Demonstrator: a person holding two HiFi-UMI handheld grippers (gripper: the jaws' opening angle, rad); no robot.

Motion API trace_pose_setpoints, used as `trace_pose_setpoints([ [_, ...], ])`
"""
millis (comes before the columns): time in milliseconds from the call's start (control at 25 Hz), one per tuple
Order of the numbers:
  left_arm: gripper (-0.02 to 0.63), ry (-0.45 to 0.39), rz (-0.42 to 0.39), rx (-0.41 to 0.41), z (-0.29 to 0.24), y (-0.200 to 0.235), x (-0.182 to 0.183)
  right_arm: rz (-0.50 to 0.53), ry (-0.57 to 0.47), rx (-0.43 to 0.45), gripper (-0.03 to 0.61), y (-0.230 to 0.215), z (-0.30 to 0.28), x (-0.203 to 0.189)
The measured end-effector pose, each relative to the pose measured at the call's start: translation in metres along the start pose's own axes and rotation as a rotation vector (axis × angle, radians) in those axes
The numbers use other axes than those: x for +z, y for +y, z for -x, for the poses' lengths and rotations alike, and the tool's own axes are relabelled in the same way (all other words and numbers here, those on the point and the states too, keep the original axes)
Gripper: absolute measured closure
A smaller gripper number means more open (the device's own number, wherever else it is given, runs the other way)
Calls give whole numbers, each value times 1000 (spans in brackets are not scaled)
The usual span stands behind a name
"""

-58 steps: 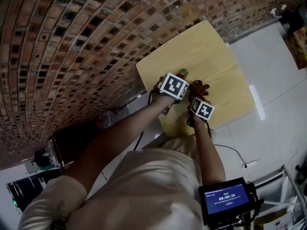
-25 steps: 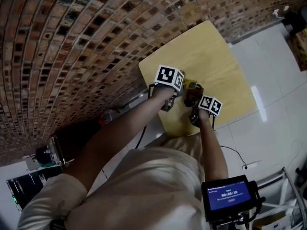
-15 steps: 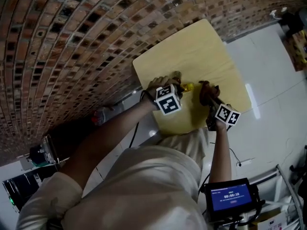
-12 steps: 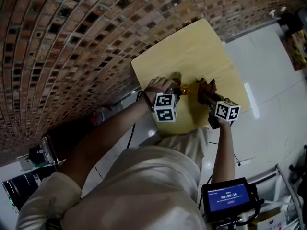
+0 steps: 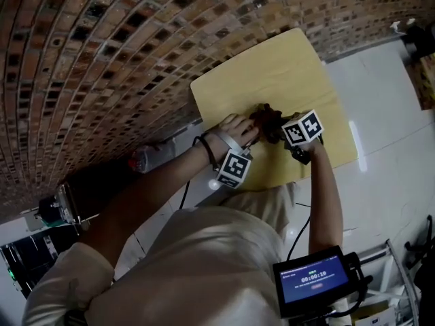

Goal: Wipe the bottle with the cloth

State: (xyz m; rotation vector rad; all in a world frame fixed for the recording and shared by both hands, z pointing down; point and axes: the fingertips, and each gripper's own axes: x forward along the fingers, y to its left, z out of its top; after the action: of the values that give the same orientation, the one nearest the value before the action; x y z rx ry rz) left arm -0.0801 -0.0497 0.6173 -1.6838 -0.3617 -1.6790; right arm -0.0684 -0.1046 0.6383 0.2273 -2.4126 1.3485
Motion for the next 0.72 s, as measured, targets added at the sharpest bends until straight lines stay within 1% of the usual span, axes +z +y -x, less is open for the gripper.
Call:
trace_pose_setpoints([
  [80,443,17,46,-12,0,3,-4,-64,41,-91,511,-34,-8,-12],
  [160,442,36,88,-24,1,5,-8,-69,126,-211,512,-67,-14,-37],
  [200,442,46,105,-29,2,5,-9,-72,159,-248,512,-77,-16,-51],
  [240,440,55,120,-29,2,7,-11,-87,168,-262,512,-81,-16,-63],
  [280,438,62,136,-27,2,8,-12,-120,146,-260,512,-81,-14,-70],
  [320,437,66,155,-21,2,11,-13,-173,89,-248,512,-81,-10,-72],
  [360,436,66,176,-13,1,14,-14,-242,2,-229,512,-80,-4,-71],
  [480,430,54,236,28,0,24,-15,-452,-330,-162,512,-76,26,-65],
  [560,421,49,292,68,0,35,-16,-537,-507,-136,512,-72,50,-67],
  [640,422,50,355,112,2,49,-20,-573,-604,-136,512,-66,67,-74],
  [720,414,54,401,135,3,59,-24,-578,-642,-150,512,-60,74,-81],
])
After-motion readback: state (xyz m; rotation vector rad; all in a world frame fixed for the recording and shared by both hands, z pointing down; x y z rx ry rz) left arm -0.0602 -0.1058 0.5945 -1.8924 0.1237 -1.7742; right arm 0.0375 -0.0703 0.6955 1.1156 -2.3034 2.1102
